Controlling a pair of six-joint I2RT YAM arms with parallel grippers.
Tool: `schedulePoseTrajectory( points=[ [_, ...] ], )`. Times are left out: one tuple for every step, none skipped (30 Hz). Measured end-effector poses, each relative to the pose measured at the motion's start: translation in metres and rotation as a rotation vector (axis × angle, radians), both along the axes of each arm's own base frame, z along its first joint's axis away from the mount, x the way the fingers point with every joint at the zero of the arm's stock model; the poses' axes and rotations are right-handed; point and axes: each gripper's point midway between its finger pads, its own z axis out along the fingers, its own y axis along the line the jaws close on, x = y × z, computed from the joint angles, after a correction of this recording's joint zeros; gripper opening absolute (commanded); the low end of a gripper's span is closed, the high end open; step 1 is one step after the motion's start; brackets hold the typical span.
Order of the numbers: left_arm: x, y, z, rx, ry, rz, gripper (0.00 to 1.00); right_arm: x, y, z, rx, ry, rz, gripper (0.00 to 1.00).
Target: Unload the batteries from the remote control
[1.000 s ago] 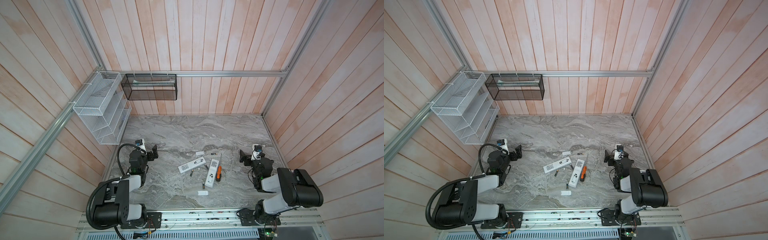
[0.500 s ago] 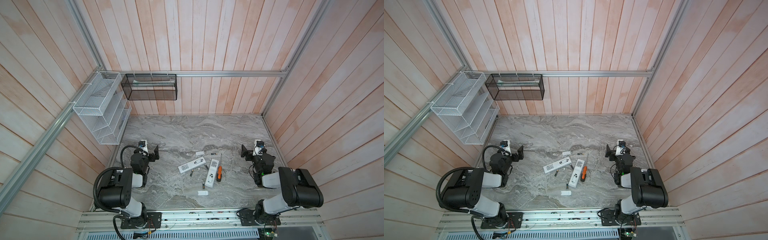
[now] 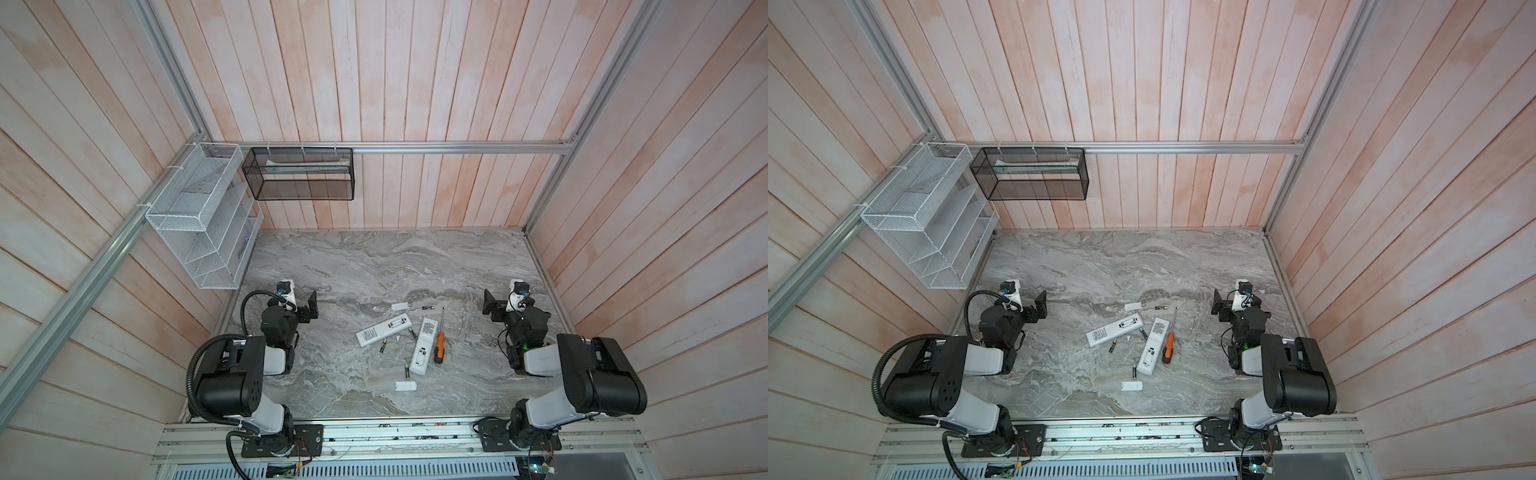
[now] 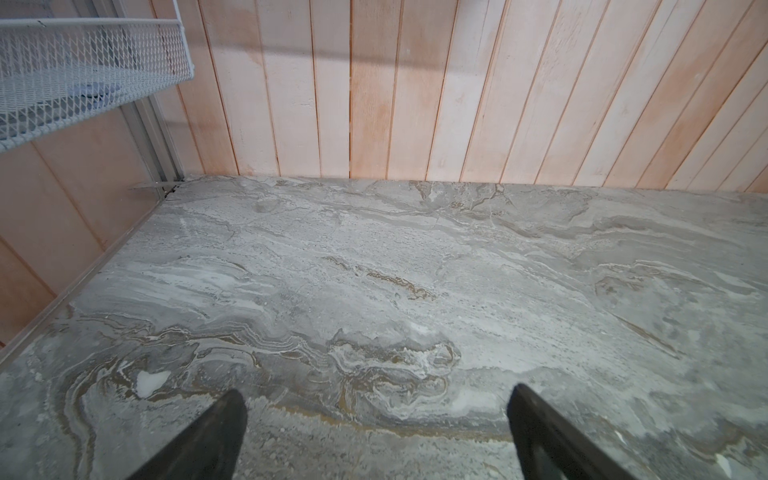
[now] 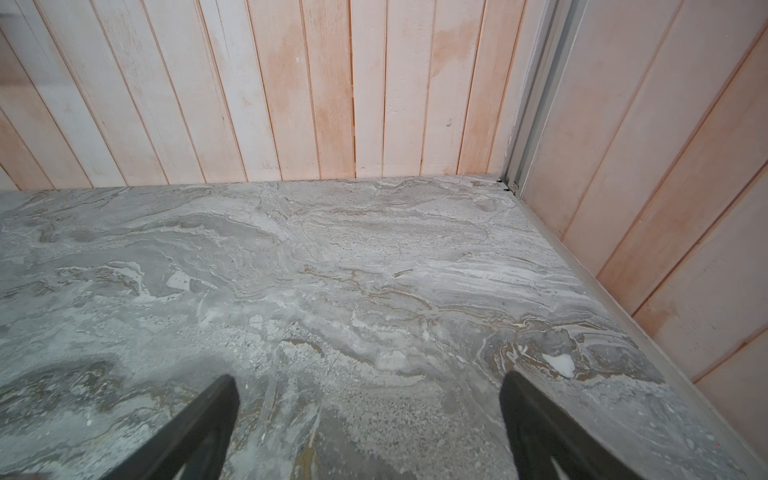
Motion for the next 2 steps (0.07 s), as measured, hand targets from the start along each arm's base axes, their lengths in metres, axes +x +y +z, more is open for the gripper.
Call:
schedulePoseTrajectory(
  points=[
    [0.0003, 0.0002, 0.0004, 0.000, -0.001, 0.001, 1.00, 0.0000, 0.0000, 0.0000, 0.000, 0.000, 0.000, 0.98],
    [0.0003, 0.0002, 0.0003, 0.000, -0.001, 0.001, 1.00, 0.0000, -0.0001, 0.0000, 0.000, 0.000, 0.000, 0.98]
  ],
)
